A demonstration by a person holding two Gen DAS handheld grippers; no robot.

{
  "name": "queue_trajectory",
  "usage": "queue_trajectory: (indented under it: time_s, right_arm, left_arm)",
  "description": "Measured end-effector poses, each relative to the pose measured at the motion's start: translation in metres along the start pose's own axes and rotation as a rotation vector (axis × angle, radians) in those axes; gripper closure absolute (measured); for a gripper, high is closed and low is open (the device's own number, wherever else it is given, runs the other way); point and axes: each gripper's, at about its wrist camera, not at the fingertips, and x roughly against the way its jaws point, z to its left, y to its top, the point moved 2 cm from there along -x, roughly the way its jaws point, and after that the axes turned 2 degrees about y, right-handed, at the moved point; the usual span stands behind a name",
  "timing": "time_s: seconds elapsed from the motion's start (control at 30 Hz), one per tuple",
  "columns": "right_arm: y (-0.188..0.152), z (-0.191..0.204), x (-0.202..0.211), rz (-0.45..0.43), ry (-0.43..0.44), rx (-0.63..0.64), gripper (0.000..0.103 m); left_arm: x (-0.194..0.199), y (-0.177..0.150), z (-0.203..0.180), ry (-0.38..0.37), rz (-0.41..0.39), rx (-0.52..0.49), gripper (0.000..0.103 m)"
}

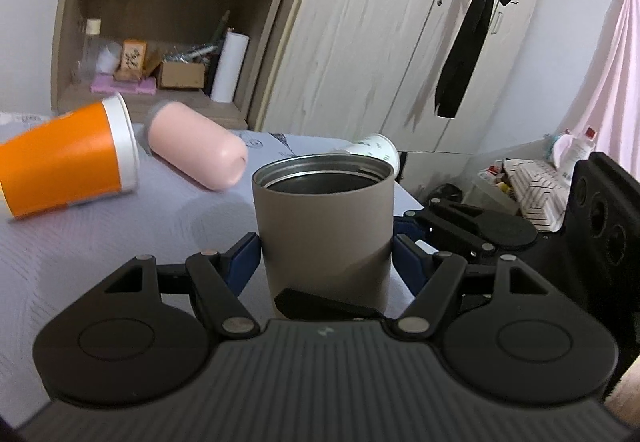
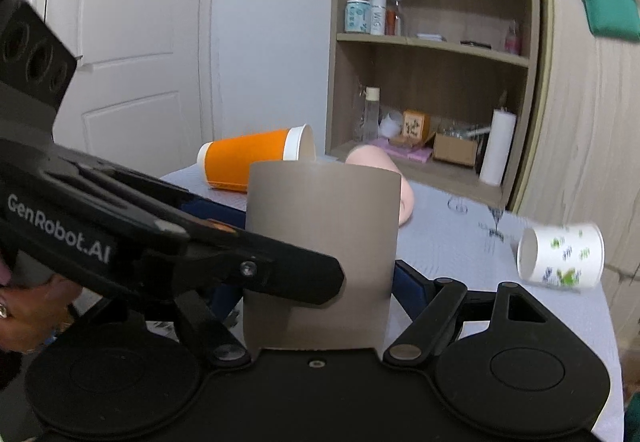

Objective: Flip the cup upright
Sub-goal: 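Rotate the tumbler upright with the left tool while the right tool holds its base, then set the upright tumbler on the table and open the left tool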

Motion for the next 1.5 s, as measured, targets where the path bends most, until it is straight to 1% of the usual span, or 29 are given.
queue_trajectory:
  time_s: [0.1,0.17,0.23,0.43,0.57,0.63,0.77,0.83,0.9,1.1,1.17,1.23,1.3,1.33,1.5]
  right_arm:
    - [0.004,-0.005,-0.009,-0.031,0.0,0.009,0.02]
    - [0.005,-0.007,-0.014,-0.067,-0.019,0.027,0.02]
    - [0.006,-0.008,-0.02,-0.082,-0.043,0.051,0.021]
    - [0.011,-0.016,-0.032,-0.104,-0.084,0.054,0.021]
    - [0.011,-0.023,-0.04,-0.123,-0.084,0.027,0.021]
    - [0.009,-0.027,-0.045,-0.115,-0.081,0.005,0.021]
    - [0.007,-0.03,-0.045,-0.091,-0.074,-0.018,0.021]
    - [0.006,-0.03,-0.046,-0.077,-0.074,-0.016,0.021]
    - [0.005,-0.03,-0.047,-0.059,-0.078,-0.013,0.021]
    - [0.005,-0.028,-0.046,-0.05,-0.086,0.002,0.021]
    - [0.004,-0.028,-0.044,-0.037,-0.086,-0.005,0.021]
    - [0.004,-0.027,-0.042,-0.014,-0.085,0.003,0.021]
    - [0.003,-0.029,-0.04,0.0,-0.079,0.007,0.021]
    - [0.003,-0.031,-0.038,0.003,-0.073,0.001,0.021]
    - [0.0,-0.035,-0.028,-0.014,-0.068,-0.045,0.021]
  left_arm:
    - [-0.005,0.009,0.004,0.011,-0.017,-0.02,0.032]
    - [-0.011,0.015,0.007,0.011,-0.015,-0.021,0.032]
    - [-0.018,0.02,0.01,0.014,-0.005,-0.026,0.032]
    - [-0.032,0.03,0.005,0.043,-0.008,-0.121,0.032]
    - [-0.041,0.032,0.001,0.078,-0.001,-0.181,0.032]
    - [-0.046,0.03,0.001,0.084,0.011,-0.19,0.032]
    - [-0.047,0.029,0.003,0.068,0.016,-0.167,0.032]
    - [-0.049,0.028,0.003,0.065,0.028,-0.155,0.032]
    - [-0.05,0.026,0.004,0.059,0.019,-0.144,0.032]
    - [-0.049,0.024,0.001,0.067,0.013,-0.148,0.032]
    - [-0.05,0.024,0.0,0.059,0.035,-0.148,0.031]
    - [-0.049,0.025,-0.003,0.048,0.057,-0.174,0.031]
    - [-0.045,0.025,-0.009,0.045,0.064,-0.211,0.03]
    - [-0.044,0.025,-0.01,0.047,0.066,-0.214,0.03]
    - [-0.034,0.023,-0.015,0.067,0.05,-0.182,0.03]
